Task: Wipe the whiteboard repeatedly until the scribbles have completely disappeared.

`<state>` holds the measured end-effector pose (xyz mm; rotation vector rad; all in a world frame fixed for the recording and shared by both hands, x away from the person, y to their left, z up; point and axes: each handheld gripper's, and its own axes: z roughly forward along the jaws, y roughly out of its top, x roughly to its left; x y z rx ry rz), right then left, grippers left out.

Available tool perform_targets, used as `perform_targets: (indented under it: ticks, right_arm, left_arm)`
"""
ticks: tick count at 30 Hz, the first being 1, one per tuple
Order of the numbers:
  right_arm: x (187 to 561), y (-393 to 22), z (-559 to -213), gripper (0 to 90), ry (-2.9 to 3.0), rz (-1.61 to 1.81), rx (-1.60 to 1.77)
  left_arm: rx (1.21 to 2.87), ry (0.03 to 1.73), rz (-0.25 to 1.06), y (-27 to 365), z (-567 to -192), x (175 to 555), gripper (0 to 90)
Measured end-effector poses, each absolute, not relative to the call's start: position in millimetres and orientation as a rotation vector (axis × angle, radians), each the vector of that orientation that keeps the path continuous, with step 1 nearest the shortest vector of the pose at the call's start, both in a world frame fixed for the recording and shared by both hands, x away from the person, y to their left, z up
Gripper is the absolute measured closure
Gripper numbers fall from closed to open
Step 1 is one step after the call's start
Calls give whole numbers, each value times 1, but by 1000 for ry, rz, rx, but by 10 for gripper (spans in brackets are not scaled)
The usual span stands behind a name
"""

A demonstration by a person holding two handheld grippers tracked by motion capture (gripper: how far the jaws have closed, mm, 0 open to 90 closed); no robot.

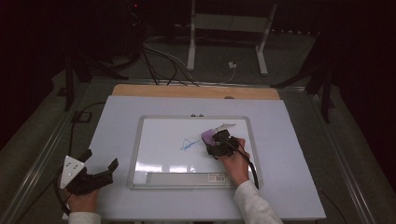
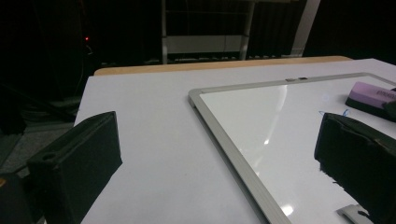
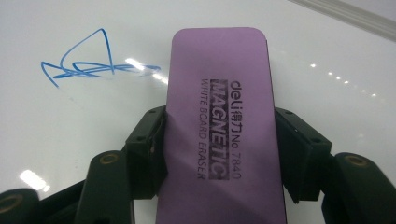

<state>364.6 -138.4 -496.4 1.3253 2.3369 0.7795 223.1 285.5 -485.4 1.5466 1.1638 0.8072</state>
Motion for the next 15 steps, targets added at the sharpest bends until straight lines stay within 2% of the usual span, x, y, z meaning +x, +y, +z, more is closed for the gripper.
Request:
perform_targets:
  ticks: [10,15]
  right_arm:
    - [341,-100,-497,414,2506,873,1159]
    - [342,-99,-496,414,2506,861,1162]
  left_arm:
    - [1551,1161,806,285,-486,224,14]
    - [1550,1162,807,285,-486,223,14]
